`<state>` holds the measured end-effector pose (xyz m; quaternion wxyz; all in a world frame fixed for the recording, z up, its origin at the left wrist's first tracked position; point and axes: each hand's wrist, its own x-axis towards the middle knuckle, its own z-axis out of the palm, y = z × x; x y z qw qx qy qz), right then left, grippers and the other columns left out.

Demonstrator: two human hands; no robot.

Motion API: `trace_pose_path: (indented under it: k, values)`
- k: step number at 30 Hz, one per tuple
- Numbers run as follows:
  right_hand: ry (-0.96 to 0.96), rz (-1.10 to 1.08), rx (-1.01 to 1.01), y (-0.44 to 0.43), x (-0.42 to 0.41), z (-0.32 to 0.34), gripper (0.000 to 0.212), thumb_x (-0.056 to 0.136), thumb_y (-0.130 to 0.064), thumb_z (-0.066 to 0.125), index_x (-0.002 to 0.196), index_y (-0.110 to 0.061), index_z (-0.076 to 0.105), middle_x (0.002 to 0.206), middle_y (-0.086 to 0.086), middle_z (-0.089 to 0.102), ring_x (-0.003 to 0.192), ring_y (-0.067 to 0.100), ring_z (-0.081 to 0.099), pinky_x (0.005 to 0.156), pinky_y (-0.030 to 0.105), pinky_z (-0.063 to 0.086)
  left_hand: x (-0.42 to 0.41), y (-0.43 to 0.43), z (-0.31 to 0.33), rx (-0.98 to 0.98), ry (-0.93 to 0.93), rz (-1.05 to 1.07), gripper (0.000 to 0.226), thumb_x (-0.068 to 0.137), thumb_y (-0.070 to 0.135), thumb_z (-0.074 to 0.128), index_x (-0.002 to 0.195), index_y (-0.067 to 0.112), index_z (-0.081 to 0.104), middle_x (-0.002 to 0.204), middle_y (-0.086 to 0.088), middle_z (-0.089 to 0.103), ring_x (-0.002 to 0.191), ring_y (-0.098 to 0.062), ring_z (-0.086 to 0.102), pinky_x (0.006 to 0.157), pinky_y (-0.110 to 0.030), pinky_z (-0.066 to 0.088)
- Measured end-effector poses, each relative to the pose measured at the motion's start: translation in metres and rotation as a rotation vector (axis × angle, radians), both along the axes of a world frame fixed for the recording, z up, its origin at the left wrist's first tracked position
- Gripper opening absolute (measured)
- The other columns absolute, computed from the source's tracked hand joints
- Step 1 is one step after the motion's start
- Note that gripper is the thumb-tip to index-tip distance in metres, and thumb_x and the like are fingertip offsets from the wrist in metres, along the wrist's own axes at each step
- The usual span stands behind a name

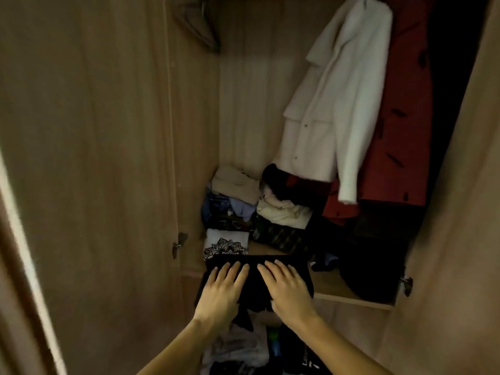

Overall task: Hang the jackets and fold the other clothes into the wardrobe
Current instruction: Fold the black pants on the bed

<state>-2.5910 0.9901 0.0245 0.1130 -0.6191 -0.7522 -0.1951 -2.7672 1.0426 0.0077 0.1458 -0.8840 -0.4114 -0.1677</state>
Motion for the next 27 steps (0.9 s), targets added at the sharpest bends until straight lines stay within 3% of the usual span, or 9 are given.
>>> trace_pose_path:
  k: [5, 8, 9, 13, 16, 19, 22, 25, 27]
  values:
    - [0.026, 0.024, 0.072, 0.121, 0.031, 0.008, 0.074, 0.05, -0.019, 0.09, 0.119, -0.015, 0.064, 0.111, 0.005, 0.068, 0.102, 0.024, 0.066, 0.08, 0.041, 0.057, 0.032, 0.111, 0.011, 0.069, 0.001, 0.085, 0.088, 0.043, 0.014, 0.087, 0.125, 0.011, 0.054, 0.117, -0.012, 0.065, 0.106, -0.034, 0.063, 0.086, -0.05, 0.052]
    - [0.079, 0.057, 0.065, 0.196, 0.045, 0.014, 0.075, 0.052, -0.016, 0.088, 0.122, -0.014, 0.063, 0.116, 0.009, 0.066, 0.105, 0.028, 0.064, 0.084, 0.044, 0.055, 0.048, 0.179, 0.021, 0.153, -0.003, 0.138, 0.063, 0.069, 0.013, 0.065, 0.13, 0.012, 0.048, 0.119, -0.015, 0.064, 0.11, -0.036, 0.061, 0.09, -0.052, 0.049]
    - [0.105, 0.067, 0.078, 0.224, 0.051, 0.012, 0.079, 0.052, -0.015, 0.088, 0.125, -0.013, 0.06, 0.121, 0.011, 0.063, 0.109, 0.029, 0.062, 0.087, 0.046, 0.053, 0.054, 0.202, 0.023, 0.183, -0.015, 0.172, 0.065, 0.069, 0.012, 0.066, 0.13, 0.013, 0.045, 0.119, -0.017, 0.063, 0.11, -0.037, 0.06, 0.09, -0.053, 0.048]
    - [0.179, 0.053, -0.116, 0.318, 0.058, -0.026, 0.094, 0.058, -0.034, 0.088, 0.14, -0.016, 0.045, 0.142, 0.016, 0.045, 0.13, 0.033, 0.044, 0.104, 0.052, 0.038, 0.071, 0.282, -0.013, -0.003, -0.014, 0.349, 0.115, 0.031, 0.019, 0.095, 0.132, 0.015, 0.04, 0.117, -0.025, 0.062, 0.107, -0.042, 0.06, 0.082, -0.06, 0.048]
    - [0.195, 0.084, -0.396, 0.348, 0.055, -0.09, 0.078, 0.093, -0.048, 0.05, 0.152, -0.021, 0.006, 0.159, 0.009, 0.002, 0.145, 0.032, 0.005, 0.115, 0.05, 0.007, 0.078, 0.308, -0.079, -0.292, 0.072, 0.361, 0.136, 0.02, 0.052, 0.092, 0.137, 0.016, 0.032, 0.115, -0.02, 0.065, 0.102, -0.039, 0.064, 0.065, -0.058, 0.055]
    - [0.323, 0.075, -0.299, 0.366, 0.055, -0.127, 0.067, 0.093, -0.051, 0.039, 0.151, -0.028, 0.013, 0.158, 0.003, 0.014, 0.144, 0.032, 0.015, 0.113, 0.053, 0.013, 0.081, 0.324, -0.1, -0.328, 0.07, 0.37, 0.114, 0.035, 0.059, 0.087, 0.132, 0.021, 0.041, 0.124, -0.015, 0.062, 0.111, -0.035, 0.061, 0.071, -0.061, 0.051]
    - [0.324, 0.117, -0.435, 0.378, 0.056, -0.122, 0.066, 0.096, -0.05, 0.037, 0.151, -0.033, 0.005, 0.159, 0.0, 0.006, 0.146, 0.028, 0.003, 0.116, 0.05, 0.004, 0.078, 0.327, -0.086, -0.322, 0.082, 0.403, 0.092, 0.057, 0.053, 0.079, 0.136, 0.023, 0.043, 0.132, -0.016, 0.055, 0.118, -0.036, 0.056, 0.078, -0.065, 0.049]
    - [0.324, 0.112, -0.463, 0.373, 0.056, -0.104, 0.069, 0.095, -0.044, 0.041, 0.151, -0.029, 0.004, 0.159, 0.003, 0.004, 0.146, 0.027, -0.001, 0.116, 0.046, 0.001, 0.078, 0.314, -0.07, -0.316, 0.038, 0.433, 0.071, 0.087, 0.045, 0.05, 0.149, 0.024, 0.021, 0.154, -0.013, 0.023, 0.142, -0.033, 0.019, 0.106, -0.063, 0.022]
    - [0.364, 0.121, -0.451, 0.36, 0.053, -0.09, 0.067, 0.095, -0.042, 0.04, 0.151, -0.029, 0.006, 0.159, 0.003, 0.005, 0.146, 0.026, -0.001, 0.116, 0.045, 0.0, 0.076, 0.299, -0.06, -0.285, -0.028, 0.361, 0.063, 0.08, 0.046, 0.044, 0.138, 0.021, 0.038, 0.137, -0.015, 0.05, 0.129, -0.032, 0.042, 0.092, -0.06, 0.044]
